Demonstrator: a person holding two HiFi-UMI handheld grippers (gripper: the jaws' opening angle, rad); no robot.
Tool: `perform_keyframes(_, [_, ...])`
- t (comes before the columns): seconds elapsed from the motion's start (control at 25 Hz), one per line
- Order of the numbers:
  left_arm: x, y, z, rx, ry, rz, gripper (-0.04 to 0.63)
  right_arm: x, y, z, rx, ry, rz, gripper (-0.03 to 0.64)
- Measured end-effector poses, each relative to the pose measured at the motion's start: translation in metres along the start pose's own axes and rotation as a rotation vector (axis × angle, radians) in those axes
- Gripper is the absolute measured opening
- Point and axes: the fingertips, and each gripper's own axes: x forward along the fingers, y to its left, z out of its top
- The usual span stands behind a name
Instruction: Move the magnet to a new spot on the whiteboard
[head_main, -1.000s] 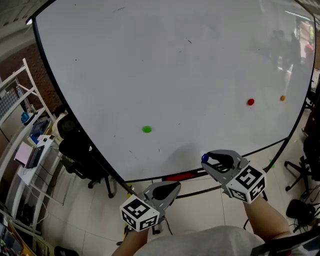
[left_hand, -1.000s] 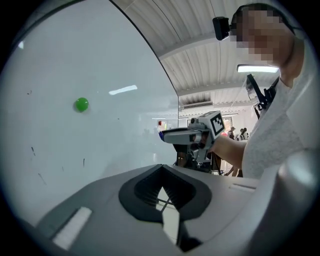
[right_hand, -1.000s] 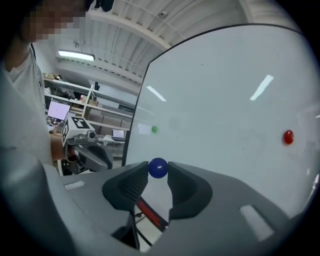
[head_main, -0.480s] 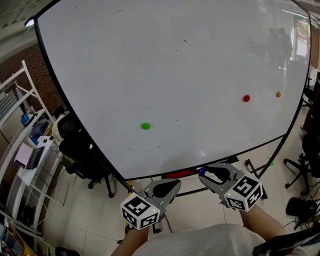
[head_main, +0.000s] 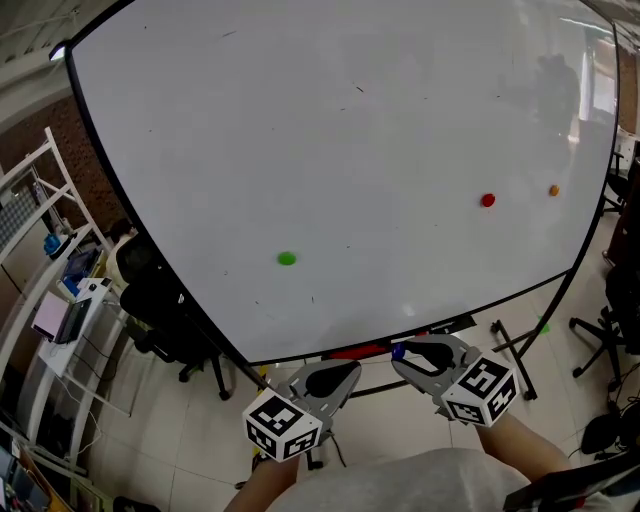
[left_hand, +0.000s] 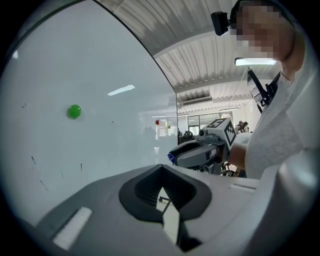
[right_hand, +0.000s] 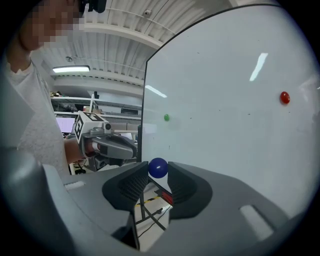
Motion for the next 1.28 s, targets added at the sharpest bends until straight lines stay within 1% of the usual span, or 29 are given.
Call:
perform_keyframes(0.16, [0.005,0.001,0.004,-0.035,-0.022,-0.009,-0.018,-0.001,-0.002,0.000,0.001,0.003,0.004,0.126])
perform_keyframes(0.56, [0.015,0.008,0.011,-0.037,-0.037,0.001,-0.018,0.001,-0.007,0.001,-0.018,-0.002,0.010,0.126])
perform_keyframes(0.84, [0.023,0.008,0.008,-0.046,-0.029,-0.003,-0.018,0.000,-0.009,-0.001,-0.035,0.004,0.021,0.126])
perform_keyframes(0.96, [0.027,0.008,0.007,-0.044,-0.024,-0.004,-0.018,-0.003,-0.018,0.000,-0.070,0.002,-0.007,0.126])
perform_keyframes(1.12, [0.030,0.007,0.005,-0.043,-0.017,-0.003,-0.018,-0.007,-0.035,0.006,-0.144,0.001,-0.071,0.126])
perform_keyframes(1.28, [0.031,0.009,0.004,-0.043,-0.016,0.005,-0.018,-0.008,-0.047,0.021,-0.235,-0.004,-0.125,0.126])
